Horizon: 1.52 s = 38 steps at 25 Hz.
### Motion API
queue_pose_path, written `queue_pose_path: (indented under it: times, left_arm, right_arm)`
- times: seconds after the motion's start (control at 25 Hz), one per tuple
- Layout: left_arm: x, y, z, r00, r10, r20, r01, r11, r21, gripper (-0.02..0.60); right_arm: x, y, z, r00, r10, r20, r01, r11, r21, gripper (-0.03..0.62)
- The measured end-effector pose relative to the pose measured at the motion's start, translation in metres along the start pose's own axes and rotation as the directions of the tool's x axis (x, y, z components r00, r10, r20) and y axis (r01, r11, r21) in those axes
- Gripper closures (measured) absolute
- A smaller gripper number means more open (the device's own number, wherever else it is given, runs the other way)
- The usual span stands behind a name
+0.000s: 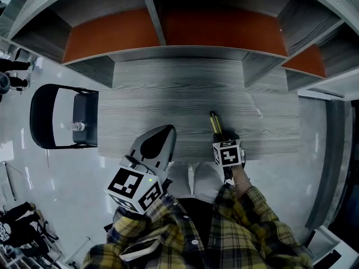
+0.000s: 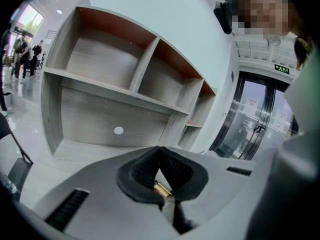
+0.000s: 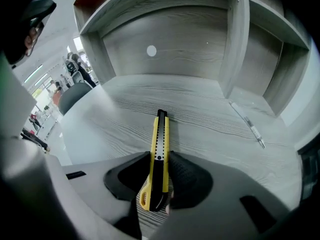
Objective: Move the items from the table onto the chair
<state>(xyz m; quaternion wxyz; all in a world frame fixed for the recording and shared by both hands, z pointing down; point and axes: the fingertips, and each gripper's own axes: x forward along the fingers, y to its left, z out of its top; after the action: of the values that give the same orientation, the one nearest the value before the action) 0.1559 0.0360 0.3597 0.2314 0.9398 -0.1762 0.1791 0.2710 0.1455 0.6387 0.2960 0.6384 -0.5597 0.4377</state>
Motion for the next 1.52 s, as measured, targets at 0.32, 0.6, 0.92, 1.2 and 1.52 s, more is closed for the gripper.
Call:
queue_pose_path:
  times: [0.32,0.6,0.92,1.2,1.52]
  left_arm:
    - [-0.007,-0.009,0.012,0.998,0.029,0.057,-0.030,0.999,0.015,0.577]
    - [-0.013,-0.023,0.021,0.990,0.048,0.135,-0.047,0.999,-0.010,0.577]
    - [-0.025,-0.020,0.024,0.970,0.134,0.202,-0.127,0.991,-0.044,0.577]
    - [-0.061,0.019,0.013,0.941,0.262,0.212,-0.239,0.963,-0.126,0.577]
    - [-0.131,0.091,-0.004,0.904,0.359,0.233,-0.313,0.926,-0.213,0.577]
  right_arm:
    - [-0.026,-0.005,0.028,0.992,0.073,0.103,-0.080,0.995,0.066,0.468]
    - [-0.065,-0.001,0.068,0.961,0.151,0.231,-0.164,0.986,0.037,0.468]
    - [-0.100,0.012,0.106,0.907,0.273,0.321,-0.280,0.960,-0.026,0.468]
    - [-0.101,0.067,0.135,0.864,0.403,0.302,-0.388,0.915,-0.113,0.468]
    - [-0.079,0.164,0.160,0.846,0.473,0.247,-0.433,0.879,-0.200,0.468]
